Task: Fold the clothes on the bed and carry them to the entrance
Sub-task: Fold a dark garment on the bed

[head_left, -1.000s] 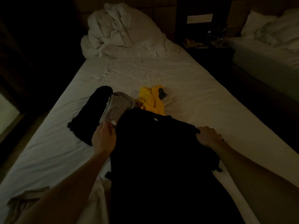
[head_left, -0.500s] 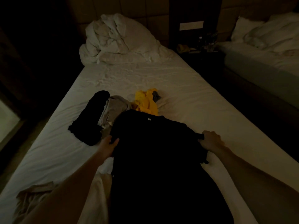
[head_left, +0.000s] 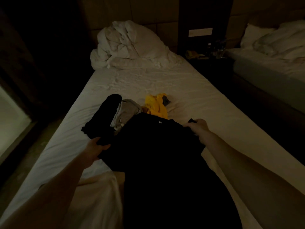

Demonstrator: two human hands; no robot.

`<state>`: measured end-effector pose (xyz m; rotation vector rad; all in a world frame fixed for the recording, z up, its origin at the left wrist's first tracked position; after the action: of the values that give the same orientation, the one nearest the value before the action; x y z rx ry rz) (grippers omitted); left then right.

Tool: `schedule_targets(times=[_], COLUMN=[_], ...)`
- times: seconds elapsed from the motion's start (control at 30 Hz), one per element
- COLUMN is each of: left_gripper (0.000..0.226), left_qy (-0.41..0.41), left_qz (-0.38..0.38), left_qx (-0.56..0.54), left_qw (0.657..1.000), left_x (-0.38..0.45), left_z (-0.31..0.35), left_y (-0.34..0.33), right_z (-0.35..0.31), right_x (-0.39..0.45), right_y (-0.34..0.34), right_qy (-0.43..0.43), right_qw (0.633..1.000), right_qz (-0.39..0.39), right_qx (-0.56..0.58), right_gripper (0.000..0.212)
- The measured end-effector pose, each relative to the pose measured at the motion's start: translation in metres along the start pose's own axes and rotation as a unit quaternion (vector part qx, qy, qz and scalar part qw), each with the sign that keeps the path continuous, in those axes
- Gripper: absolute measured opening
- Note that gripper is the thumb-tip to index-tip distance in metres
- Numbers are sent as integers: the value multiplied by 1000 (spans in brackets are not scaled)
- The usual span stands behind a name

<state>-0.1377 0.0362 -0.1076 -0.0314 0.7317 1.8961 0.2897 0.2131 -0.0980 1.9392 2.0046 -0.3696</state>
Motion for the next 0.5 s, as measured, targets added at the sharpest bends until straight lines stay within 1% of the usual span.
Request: schedule_targets(times=[0.07,0.1,0.13,0.2,0.23,0.3,0.37,0.43,0.5], left_gripper=[26,24,22,16,12,17,20,12,6], left_qy=[-13,-21,-32,-69,-90,-134,-167,-197,-229], left_qz=[23,35,49,91,115,149,152,132,64], left_qx=[-47,-56,-55,-13,31,126,203,252,279], left_qw=[999,998,997,993,989,972,953,938,931], left_x=[-8,-12,-14,-17,-16,-14,-9,-7,-7], left_z=[8,13,18,35,46,73,99,126,149], left_y=[3,6,8,13,13,6,-16,-49,-92], right_z=[19,32,43,61,68,71,71,72,71], right_x=[1,-3,-10,-17,-16,-19,-24,-30,-38], right_y=[-36,-58,-77,-98,-99,-91,-77,-58,-41], right_qy=[-61,-94,-120,-140,-137,-111,-77,-35,13], right_qw=[994,985,976,964,964,967,975,983,987], right_qz=[-63,-110,-153,-196,-196,-190,-183,-167,-161], right_qx=[63,90,99,110,118,124,100,66,11], right_gripper=[56,61,64,64,60,48,38,30,22])
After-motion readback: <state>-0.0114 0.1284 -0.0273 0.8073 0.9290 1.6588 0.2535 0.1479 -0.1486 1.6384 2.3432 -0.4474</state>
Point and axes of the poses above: each hand's wrist, its own x-axis towards the middle knuckle, its own y-axis out of the back of the hand, z = x × y, the point moved 10 cm from there along x, towards the middle knuckle, and after that the axes turned 14 degrees about x, right-handed, at the moved point
